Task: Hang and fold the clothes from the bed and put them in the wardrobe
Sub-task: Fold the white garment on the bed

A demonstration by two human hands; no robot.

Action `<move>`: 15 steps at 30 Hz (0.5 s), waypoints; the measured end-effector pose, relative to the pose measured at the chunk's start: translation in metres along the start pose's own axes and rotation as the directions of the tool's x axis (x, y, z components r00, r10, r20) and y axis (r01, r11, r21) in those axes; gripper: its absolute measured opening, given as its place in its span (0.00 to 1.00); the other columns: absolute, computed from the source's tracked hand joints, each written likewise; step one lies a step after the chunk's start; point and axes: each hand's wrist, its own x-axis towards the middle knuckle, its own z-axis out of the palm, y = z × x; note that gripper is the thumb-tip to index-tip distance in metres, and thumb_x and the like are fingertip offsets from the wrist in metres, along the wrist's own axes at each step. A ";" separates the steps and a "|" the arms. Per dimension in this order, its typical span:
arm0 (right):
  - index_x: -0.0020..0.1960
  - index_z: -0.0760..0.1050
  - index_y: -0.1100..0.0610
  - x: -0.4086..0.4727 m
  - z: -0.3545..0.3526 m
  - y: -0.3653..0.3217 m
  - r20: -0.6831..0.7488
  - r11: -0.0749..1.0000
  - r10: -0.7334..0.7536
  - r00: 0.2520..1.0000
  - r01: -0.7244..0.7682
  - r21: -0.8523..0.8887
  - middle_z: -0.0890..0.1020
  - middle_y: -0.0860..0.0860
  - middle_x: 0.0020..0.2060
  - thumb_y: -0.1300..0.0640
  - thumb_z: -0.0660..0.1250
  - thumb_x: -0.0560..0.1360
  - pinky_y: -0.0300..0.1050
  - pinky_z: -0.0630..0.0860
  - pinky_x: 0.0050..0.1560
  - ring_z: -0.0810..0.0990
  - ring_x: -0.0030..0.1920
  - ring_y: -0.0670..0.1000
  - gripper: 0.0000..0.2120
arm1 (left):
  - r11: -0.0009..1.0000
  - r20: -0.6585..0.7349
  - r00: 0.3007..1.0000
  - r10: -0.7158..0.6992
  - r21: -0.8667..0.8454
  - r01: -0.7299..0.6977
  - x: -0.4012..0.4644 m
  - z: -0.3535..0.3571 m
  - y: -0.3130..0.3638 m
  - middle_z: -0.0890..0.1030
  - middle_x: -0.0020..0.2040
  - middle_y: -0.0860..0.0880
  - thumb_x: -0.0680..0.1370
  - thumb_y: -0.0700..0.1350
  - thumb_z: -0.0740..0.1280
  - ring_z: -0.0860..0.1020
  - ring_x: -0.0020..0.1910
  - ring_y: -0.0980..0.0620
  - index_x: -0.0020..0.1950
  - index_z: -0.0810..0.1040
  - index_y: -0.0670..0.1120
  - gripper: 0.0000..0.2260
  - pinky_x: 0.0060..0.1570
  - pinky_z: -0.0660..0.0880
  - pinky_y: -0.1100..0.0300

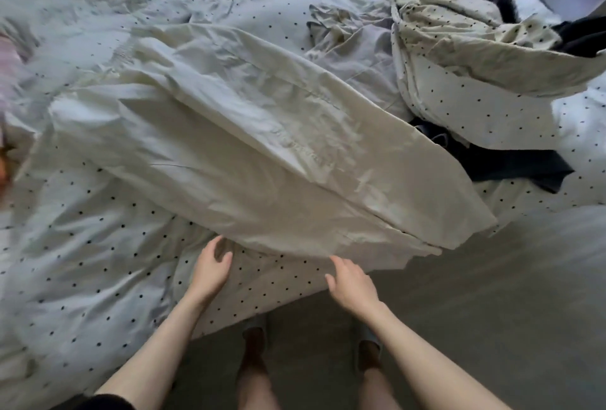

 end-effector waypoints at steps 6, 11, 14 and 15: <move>0.71 0.64 0.60 0.040 0.054 -0.087 0.146 0.603 0.320 0.936 -0.320 0.731 0.73 0.56 0.65 0.52 0.57 0.81 0.48 0.70 0.61 0.73 0.62 0.55 0.21 | 0.808 0.021 0.977 -0.213 -0.559 0.188 0.070 -0.070 -0.013 0.65 0.73 0.42 0.81 0.41 0.60 0.67 0.70 0.45 0.75 0.58 0.41 0.24 0.62 0.69 0.50; 0.74 0.58 0.61 0.074 0.082 -0.144 0.493 -0.371 0.303 0.815 -0.376 0.849 0.68 0.60 0.69 0.54 0.57 0.82 0.55 0.71 0.60 0.72 0.65 0.58 0.23 | 0.761 -0.133 0.967 -0.219 -0.644 0.083 0.102 -0.104 -0.006 0.71 0.67 0.39 0.80 0.41 0.62 0.72 0.64 0.45 0.71 0.63 0.37 0.21 0.62 0.71 0.52; 0.74 0.56 0.61 0.091 0.076 -0.161 0.545 -0.721 0.209 0.812 -0.248 0.647 0.64 0.59 0.72 0.54 0.56 0.81 0.60 0.64 0.67 0.65 0.71 0.58 0.24 | 0.671 -0.081 0.970 -0.228 -0.735 0.096 0.101 -0.110 -0.004 0.76 0.60 0.39 0.80 0.41 0.62 0.76 0.55 0.47 0.66 0.68 0.37 0.15 0.55 0.75 0.54; 0.74 0.56 0.61 0.095 0.073 -0.165 0.554 -0.787 0.188 0.811 -0.213 0.579 0.63 0.58 0.73 0.53 0.56 0.81 0.62 0.62 0.68 0.64 0.72 0.58 0.25 | 0.642 -0.049 0.975 -0.219 -0.759 0.106 0.101 -0.113 -0.005 0.78 0.57 0.40 0.80 0.41 0.62 0.76 0.54 0.47 0.62 0.71 0.38 0.12 0.52 0.76 0.55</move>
